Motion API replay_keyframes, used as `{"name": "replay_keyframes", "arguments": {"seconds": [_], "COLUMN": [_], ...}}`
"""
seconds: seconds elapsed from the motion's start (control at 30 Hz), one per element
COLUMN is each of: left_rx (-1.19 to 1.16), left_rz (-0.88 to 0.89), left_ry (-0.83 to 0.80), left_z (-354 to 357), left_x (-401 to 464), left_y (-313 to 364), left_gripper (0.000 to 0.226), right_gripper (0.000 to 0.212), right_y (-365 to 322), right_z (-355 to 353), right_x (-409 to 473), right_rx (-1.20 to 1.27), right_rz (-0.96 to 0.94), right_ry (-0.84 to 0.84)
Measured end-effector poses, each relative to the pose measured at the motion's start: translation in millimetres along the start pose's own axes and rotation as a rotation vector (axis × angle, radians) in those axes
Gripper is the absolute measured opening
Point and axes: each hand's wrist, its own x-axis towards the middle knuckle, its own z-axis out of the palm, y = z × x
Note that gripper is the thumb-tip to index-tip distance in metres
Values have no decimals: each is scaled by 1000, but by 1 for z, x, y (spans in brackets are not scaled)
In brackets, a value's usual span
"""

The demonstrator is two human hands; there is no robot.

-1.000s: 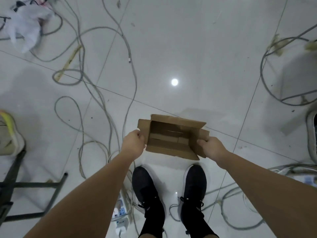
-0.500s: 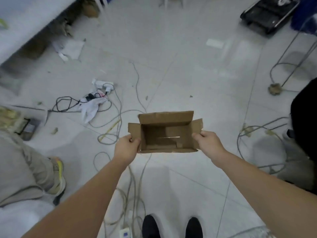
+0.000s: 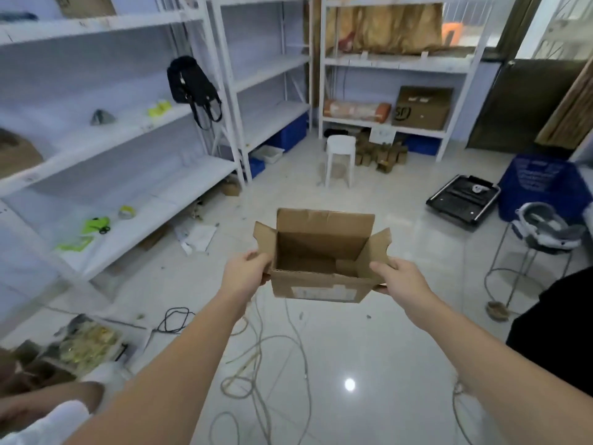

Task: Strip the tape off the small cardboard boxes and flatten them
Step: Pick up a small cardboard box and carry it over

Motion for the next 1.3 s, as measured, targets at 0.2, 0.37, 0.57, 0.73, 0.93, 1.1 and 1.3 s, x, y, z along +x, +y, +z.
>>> {"name": "replay_keyframes", "arguments": {"seconds": [0.2,0.37,0.57,0.73,0.93,1.1,1.3], "left_rx": [-87,-158,-149,-148,-76,-71,-62], "left_rz": [57,106,103,149,156,121,47], "left_ry": [-6,-108,-135,-161,-149,-113,-101], "left_z": [-24,-14,33,109,170,211,232], "left_x": [-30,-36,-11,28,75,135,230], "left_y": [97,150,184,221,255,274,290], "left_gripper": [17,20,31,22,21,24,28], "right_gripper": [19,20,23,10,17,21,25], "right_y": [-103,-157,-173,-181,-189,-200,-215], "right_z": [-26,-54,-96,-144,-185,-198,-187], "right_x": [-32,-44,-15,55,150,227,336], "right_rx": [34,-11,-27,138,130,93,51], "right_rz": [-80,-174,-239,-244,-121,-90,-60], "right_ry": [13,59,170,150,117,83,33]}}
